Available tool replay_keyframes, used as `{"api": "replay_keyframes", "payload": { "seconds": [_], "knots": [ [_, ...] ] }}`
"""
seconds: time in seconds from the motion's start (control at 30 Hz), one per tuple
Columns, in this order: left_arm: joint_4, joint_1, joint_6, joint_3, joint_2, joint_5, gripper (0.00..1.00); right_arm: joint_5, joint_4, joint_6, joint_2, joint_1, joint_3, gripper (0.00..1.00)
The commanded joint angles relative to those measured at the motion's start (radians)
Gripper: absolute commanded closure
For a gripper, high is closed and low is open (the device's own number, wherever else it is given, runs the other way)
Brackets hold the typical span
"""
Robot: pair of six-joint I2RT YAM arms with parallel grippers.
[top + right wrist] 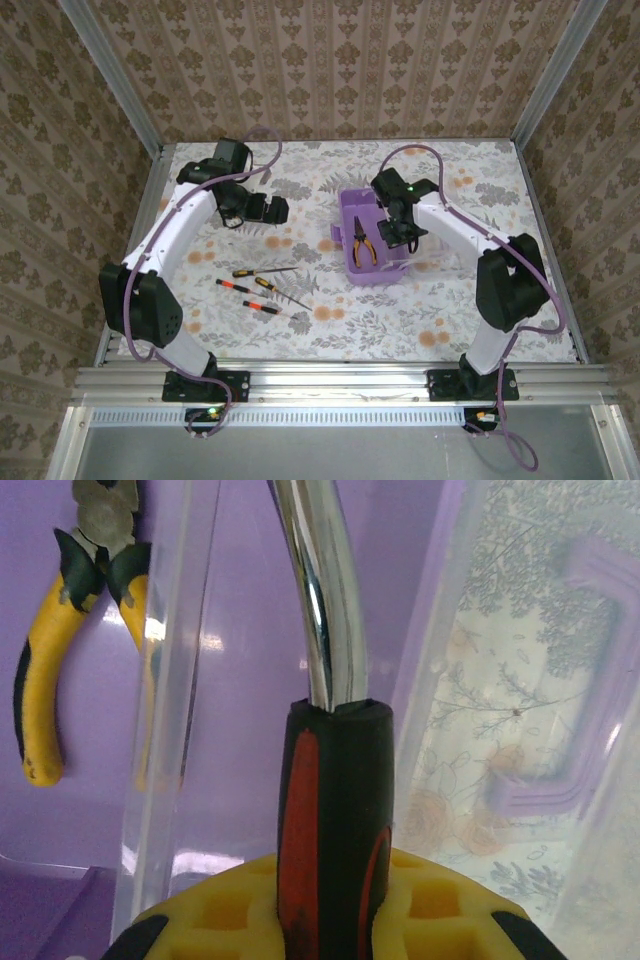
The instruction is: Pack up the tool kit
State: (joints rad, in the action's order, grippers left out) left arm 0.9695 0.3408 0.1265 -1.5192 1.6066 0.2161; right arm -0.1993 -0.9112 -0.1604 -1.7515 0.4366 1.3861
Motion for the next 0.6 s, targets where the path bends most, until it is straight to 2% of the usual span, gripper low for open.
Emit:
{"api": "replay_keyframes", "payload": {
  "seconds": [0.0,0.27,0.57],
  "knots": [
    [0.029,-0.015,-0.025,0.007,-0.015,0.003,0.00,0.009,0.028,-0.022,-0.014,0.007,-0.008,1.00],
    [0.023,-0.022,-0.028,0.022,-0.017,0.017,0.00,0.019,0.022,-0.039,-0.005,0.008,-0.004,0.98],
    [0.025,-0.029,-0.031,0.035,-0.015,0.018,0.00,0.021,0.032,-0.099,0.027,0.006,-0.036,1.00]
  ]
}}
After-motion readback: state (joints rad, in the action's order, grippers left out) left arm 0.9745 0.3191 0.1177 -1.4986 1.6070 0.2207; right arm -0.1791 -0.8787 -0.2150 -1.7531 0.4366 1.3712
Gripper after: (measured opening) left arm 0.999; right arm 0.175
